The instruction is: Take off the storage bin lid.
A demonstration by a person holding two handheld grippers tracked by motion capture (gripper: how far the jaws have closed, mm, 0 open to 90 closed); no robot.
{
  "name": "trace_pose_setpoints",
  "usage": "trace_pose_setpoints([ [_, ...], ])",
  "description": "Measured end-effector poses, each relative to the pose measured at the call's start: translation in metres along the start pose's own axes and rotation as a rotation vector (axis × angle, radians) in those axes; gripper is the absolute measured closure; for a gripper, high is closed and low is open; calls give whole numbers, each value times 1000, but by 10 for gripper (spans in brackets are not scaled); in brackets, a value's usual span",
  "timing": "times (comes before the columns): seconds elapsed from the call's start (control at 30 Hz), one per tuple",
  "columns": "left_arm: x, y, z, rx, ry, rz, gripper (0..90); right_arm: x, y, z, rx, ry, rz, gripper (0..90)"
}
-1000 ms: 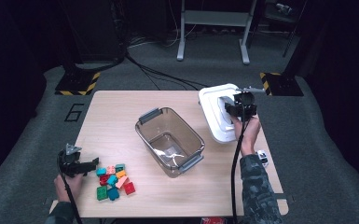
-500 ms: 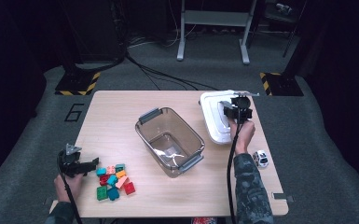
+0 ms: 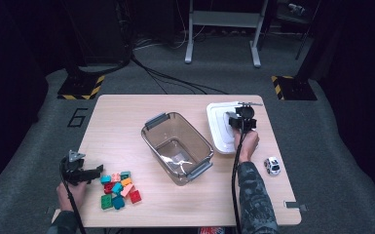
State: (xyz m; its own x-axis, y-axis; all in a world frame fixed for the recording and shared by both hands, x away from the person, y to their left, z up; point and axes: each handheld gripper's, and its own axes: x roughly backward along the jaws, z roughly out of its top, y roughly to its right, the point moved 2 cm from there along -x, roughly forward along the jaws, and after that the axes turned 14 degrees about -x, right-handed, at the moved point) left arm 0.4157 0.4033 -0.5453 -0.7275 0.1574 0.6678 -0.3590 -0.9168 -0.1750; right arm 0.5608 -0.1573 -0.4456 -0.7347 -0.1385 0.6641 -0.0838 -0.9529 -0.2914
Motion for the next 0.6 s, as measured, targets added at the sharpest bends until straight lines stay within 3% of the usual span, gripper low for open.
trace_pose_setpoints([
  [0.23,0,0,0,-2,0,-2,82,-15,0,-11,-44,-9,-10,665],
  [0.4,0,0,0,0,0,-2,82,-26,1,-20,-30,-20,-45,664],
  [0.6,0,0,0,1,4,1,82,-39,6,-32,-59,-60,-74,664],
])
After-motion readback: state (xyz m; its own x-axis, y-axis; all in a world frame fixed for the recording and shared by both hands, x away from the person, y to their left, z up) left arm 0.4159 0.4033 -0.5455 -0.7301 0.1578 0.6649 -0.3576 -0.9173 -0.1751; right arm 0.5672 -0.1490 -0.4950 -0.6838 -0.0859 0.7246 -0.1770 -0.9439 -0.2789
